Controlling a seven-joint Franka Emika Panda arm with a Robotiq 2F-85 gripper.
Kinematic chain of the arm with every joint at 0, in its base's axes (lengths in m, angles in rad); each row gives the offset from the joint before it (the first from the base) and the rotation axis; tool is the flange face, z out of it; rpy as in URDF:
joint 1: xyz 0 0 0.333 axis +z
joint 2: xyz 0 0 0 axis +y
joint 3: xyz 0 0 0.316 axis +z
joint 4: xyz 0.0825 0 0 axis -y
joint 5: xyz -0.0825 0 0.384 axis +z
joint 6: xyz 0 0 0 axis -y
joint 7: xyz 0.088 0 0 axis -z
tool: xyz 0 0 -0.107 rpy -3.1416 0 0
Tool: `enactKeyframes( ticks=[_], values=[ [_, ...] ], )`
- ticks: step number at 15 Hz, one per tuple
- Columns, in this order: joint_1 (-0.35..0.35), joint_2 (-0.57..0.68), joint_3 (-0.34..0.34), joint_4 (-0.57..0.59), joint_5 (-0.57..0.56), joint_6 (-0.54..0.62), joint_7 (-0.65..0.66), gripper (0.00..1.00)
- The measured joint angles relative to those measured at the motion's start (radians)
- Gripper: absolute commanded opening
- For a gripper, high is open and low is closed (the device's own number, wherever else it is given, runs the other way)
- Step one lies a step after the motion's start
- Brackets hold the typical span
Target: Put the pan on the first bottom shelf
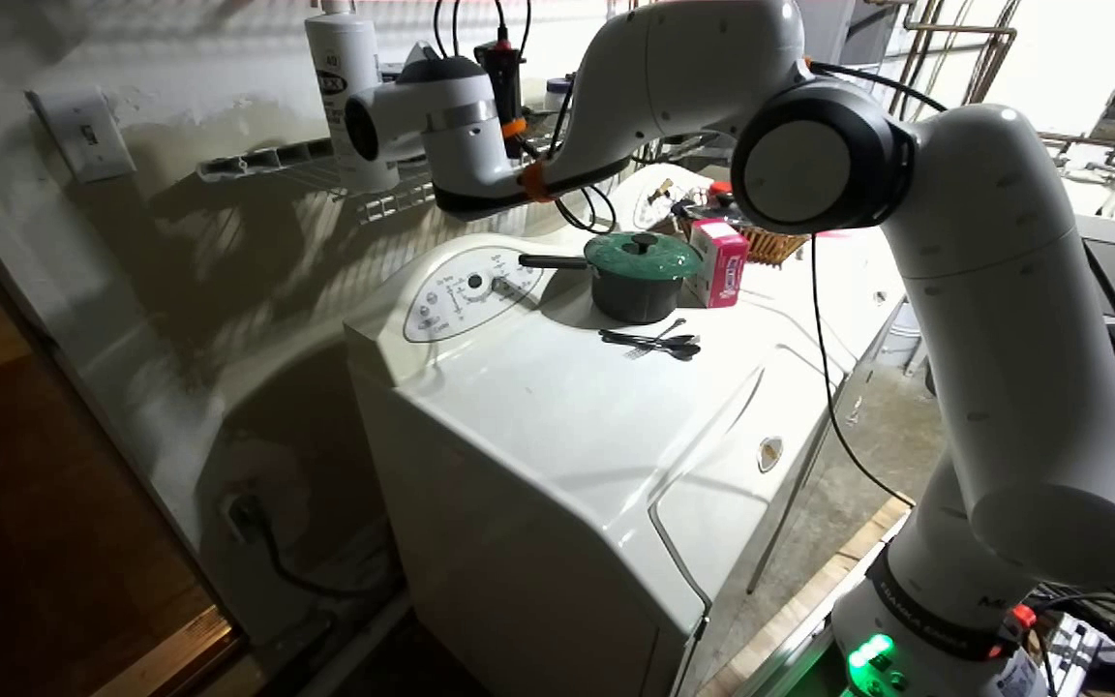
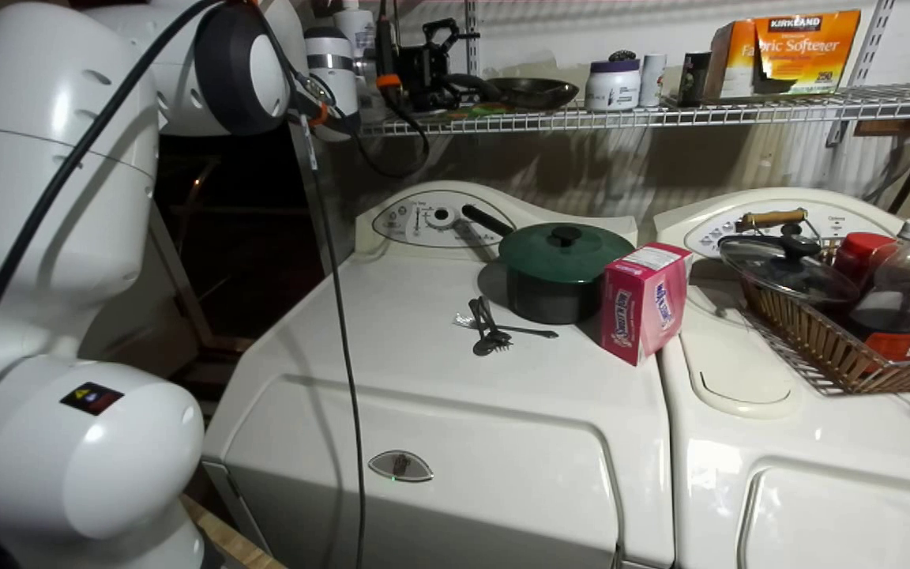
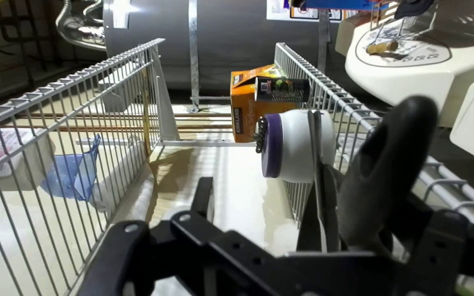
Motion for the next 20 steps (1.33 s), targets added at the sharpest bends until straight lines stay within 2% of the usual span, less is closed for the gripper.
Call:
enactKeyframes(
  ticks=[14,20],
  values=[
    [-0.001,-0.112,0.025,-0.139,0.084,0.163,0.005,1.0],
    [-0.057,-0.207,0.038,-0.253,0.243,0.399,-0.017,1.0]
  ],
)
